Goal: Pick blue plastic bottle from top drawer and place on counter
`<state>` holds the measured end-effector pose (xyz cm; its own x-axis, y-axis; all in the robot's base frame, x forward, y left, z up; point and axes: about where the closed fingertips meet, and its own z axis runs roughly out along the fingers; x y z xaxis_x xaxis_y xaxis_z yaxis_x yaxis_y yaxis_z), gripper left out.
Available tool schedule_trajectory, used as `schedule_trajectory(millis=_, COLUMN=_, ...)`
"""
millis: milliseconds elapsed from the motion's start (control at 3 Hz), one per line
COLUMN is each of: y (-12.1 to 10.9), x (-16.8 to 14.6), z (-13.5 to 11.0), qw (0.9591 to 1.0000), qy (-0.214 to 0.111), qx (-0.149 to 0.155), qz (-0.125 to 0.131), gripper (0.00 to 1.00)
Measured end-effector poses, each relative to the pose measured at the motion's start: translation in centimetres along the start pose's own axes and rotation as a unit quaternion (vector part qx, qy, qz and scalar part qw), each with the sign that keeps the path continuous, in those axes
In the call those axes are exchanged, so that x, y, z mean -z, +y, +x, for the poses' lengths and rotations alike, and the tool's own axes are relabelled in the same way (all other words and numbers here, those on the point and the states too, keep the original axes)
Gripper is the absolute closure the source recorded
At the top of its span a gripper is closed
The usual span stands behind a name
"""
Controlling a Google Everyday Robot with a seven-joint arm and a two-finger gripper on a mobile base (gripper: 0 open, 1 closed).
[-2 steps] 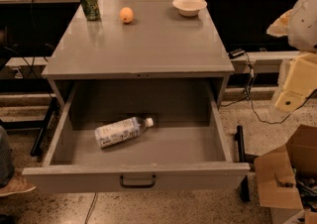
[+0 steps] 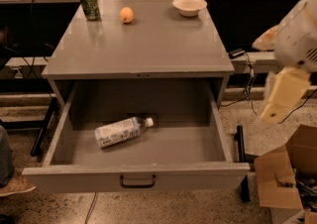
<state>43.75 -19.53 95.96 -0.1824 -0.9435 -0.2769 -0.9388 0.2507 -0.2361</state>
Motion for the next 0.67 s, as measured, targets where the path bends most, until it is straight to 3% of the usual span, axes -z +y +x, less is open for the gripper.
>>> schedule_trajectory(millis=333, y=2.1, x=-6.4, z=-4.1, qw=0.994, qy=-0.091, qx=0.021, qz=-0.057, gripper=0.0)
schedule_trajectory(millis=667, y=3.1, x=-11.0, z=-9.4, qw=0.9759, qy=-0.191, qx=0.012, qz=-0.105, gripper=0.0)
